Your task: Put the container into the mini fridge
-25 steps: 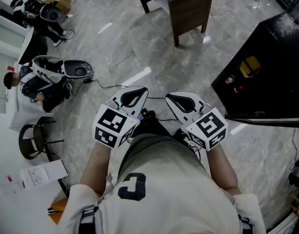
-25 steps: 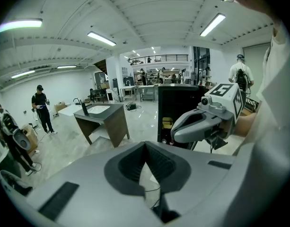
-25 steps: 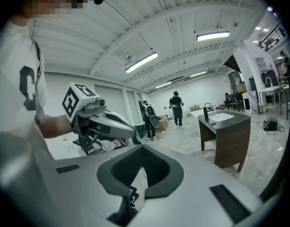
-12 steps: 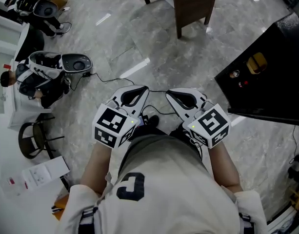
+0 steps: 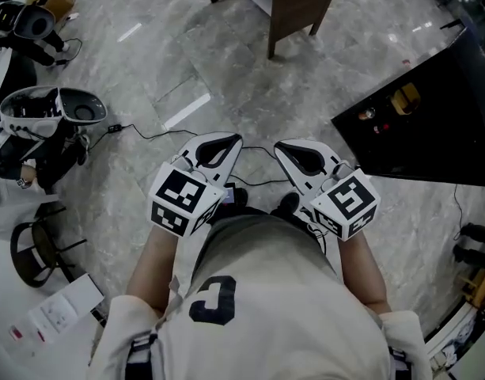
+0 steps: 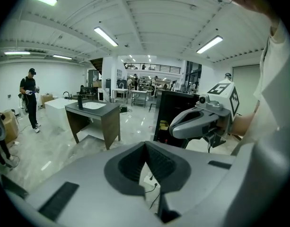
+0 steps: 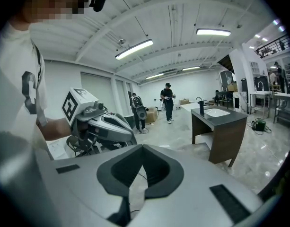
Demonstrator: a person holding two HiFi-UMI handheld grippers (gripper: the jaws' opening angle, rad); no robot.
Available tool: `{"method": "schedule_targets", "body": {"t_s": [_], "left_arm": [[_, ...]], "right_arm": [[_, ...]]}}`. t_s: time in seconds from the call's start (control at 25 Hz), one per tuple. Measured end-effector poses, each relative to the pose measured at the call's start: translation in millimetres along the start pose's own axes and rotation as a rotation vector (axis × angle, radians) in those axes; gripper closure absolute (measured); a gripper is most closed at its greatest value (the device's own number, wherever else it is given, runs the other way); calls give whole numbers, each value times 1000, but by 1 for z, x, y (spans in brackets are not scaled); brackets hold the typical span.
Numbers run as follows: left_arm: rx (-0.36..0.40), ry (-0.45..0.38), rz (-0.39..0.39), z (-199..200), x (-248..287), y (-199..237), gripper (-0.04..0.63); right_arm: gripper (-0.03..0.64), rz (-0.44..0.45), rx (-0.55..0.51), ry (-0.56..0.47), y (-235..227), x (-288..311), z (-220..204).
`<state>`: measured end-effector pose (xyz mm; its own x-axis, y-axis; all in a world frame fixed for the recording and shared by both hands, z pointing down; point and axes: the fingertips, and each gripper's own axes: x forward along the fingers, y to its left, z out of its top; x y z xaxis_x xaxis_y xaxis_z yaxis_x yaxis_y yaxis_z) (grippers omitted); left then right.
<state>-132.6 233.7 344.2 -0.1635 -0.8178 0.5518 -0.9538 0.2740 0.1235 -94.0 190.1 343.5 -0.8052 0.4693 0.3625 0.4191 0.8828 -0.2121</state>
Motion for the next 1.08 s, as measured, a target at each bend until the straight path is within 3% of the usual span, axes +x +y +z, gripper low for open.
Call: {"method": "schedule_targets", "body": {"t_s": [0.44,0.64,1.08], "left_arm": [[13,8,-204,-33,-12,22,540],[55,-15,-264,-24,-12,8,540],[125,-19,-258,-17,-23,-26,540]], "right_arm": [[588,-157,67,69,44,37,-21],[589,-208,70,77,48,31,-26],[589,-255,68,25,53,0,-22]]}}
